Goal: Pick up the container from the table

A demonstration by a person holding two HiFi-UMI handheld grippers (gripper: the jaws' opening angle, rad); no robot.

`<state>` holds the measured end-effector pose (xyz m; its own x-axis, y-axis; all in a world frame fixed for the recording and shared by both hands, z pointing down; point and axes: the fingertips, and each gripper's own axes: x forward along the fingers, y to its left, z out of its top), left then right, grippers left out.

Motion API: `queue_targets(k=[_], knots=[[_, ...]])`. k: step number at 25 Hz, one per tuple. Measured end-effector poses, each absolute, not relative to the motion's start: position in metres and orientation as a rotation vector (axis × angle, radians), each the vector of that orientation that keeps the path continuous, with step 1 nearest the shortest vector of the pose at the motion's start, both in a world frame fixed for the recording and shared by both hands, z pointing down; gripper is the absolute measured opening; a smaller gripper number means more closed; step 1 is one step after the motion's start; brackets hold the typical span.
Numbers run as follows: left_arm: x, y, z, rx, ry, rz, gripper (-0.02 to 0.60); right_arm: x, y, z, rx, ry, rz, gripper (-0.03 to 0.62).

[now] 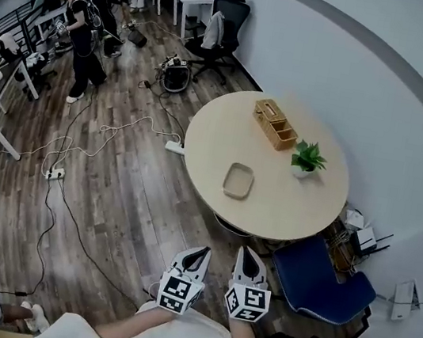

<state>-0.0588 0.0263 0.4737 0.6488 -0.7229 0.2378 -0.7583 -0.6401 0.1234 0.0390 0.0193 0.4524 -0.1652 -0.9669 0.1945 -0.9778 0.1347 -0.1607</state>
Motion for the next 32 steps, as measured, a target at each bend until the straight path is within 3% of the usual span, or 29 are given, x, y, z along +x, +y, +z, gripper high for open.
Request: queue_targets(k=[11, 32], knots=[[-0.074, -0.095, 0.502, 2.598, -1.129, 0.306, 0.015, 0.04, -0.084, 0.474, 2.047, -2.2, 0.453, 0.032], [0.008, -0.24, 0.581, 2.484, -1.092, 0.524, 0.017, 0.105, -0.215, 0.569, 1.947, -2.114, 0.769, 0.034]])
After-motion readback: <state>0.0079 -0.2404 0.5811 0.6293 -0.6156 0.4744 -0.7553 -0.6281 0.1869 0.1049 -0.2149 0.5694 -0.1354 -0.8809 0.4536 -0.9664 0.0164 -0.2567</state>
